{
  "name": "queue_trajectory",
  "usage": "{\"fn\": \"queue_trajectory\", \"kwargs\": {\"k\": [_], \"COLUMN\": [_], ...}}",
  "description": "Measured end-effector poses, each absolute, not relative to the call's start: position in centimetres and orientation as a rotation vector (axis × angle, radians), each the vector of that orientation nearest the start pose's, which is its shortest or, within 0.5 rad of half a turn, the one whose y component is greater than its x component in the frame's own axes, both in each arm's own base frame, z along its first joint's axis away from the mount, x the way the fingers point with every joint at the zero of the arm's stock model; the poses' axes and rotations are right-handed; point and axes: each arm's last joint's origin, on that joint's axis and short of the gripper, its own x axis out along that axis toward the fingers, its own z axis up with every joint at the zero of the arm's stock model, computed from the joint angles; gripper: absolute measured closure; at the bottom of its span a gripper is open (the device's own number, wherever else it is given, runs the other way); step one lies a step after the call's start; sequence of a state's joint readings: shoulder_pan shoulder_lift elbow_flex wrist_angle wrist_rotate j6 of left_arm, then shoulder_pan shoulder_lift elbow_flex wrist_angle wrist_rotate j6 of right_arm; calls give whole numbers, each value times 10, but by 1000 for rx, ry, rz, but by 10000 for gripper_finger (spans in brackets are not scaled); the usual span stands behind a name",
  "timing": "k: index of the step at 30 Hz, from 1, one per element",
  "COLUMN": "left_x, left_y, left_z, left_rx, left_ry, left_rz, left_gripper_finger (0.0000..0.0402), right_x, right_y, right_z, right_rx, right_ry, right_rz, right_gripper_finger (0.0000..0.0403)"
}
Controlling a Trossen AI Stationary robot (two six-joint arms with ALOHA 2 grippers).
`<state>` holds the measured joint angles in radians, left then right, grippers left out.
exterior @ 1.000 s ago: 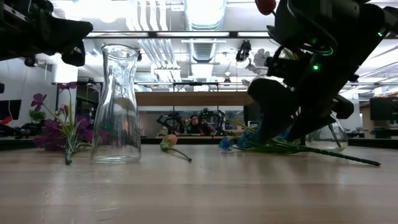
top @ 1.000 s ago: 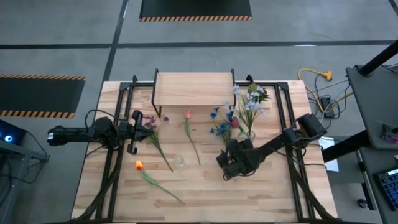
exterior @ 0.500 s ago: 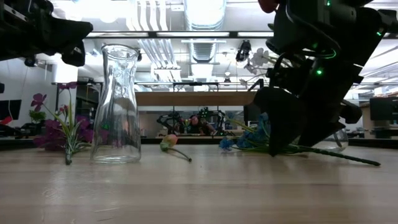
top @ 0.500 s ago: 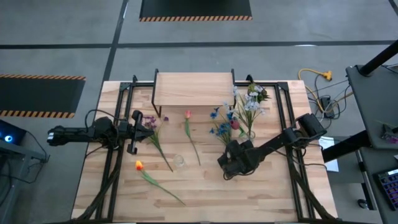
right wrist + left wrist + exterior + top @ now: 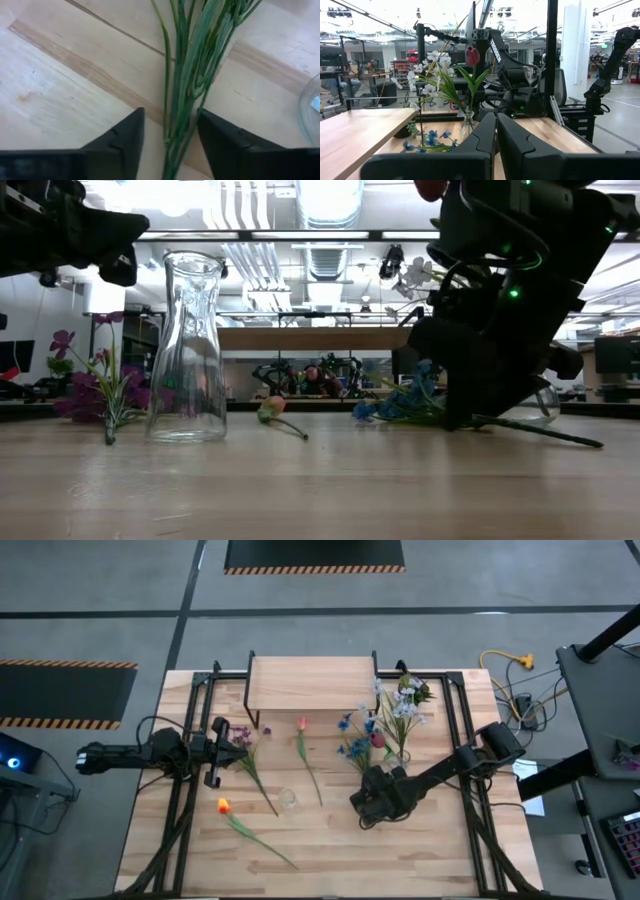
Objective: Pick and place flowers into a vace then onto a shelf
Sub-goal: Put the blue flowers into the right crystal vase
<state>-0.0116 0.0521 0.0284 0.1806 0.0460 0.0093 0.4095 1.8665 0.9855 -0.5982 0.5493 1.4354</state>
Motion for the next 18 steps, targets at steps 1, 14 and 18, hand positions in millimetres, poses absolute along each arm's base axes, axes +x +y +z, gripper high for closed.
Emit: {"fn": "queue_trajectory", "kwargs": {"k": [1,14,18], "left_x": [98,98,98], "left_y": [-2,-2,-2], "left_z": [187,186,186], "left_rx": [12,12,12], "left_ry": [-157,-156,-156], "left_rz": [-57,-57,-57], "left_gripper_finger": [402,402,402], "right_x": [288,289,298], "right_y": [109,118,133], "right_z": [113,119,134], "right_rx": [548,499,477], "right_ry": [915,1005,1029], "right_rz": [-937,-833,-699], "right_gripper_finger": [250,388,388]}}
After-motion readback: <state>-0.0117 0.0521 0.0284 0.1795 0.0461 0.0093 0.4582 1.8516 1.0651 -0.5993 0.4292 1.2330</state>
